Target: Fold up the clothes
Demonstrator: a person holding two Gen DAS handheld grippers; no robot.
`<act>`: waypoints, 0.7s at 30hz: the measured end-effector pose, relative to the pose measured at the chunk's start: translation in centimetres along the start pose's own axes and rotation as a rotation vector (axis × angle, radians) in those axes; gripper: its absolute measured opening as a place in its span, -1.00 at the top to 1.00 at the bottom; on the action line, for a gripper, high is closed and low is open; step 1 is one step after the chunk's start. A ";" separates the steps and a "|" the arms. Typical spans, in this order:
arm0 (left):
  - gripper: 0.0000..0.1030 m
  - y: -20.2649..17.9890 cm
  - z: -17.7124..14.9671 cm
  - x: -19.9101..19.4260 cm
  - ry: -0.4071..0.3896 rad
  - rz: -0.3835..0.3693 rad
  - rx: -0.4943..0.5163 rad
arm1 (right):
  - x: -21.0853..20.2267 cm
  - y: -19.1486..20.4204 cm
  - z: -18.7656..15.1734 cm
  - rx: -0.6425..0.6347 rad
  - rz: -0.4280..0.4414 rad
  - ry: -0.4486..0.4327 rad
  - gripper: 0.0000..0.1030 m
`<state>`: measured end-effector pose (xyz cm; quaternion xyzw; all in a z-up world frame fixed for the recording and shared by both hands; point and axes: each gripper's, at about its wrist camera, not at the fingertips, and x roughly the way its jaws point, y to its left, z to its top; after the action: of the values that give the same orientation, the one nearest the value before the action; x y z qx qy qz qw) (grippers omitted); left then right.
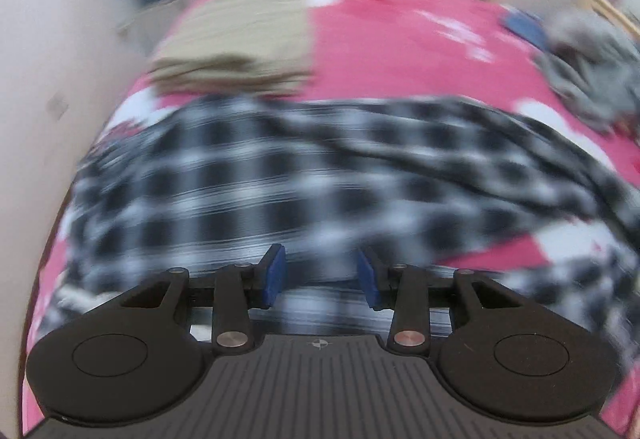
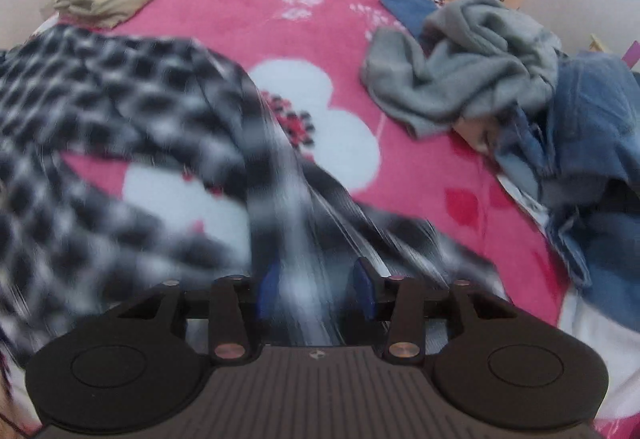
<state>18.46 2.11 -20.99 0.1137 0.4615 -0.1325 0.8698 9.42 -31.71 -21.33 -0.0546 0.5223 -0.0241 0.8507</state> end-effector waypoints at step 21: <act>0.21 -13.8 2.6 3.1 0.110 0.069 0.406 | 2.3 -18.1 17.8 0.067 -0.021 -0.314 1.00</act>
<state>17.52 -12.08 -23.15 0.3093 0.4680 -0.1862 0.8066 26.57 -48.70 -13.25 -0.0346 0.3813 -0.0416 0.9229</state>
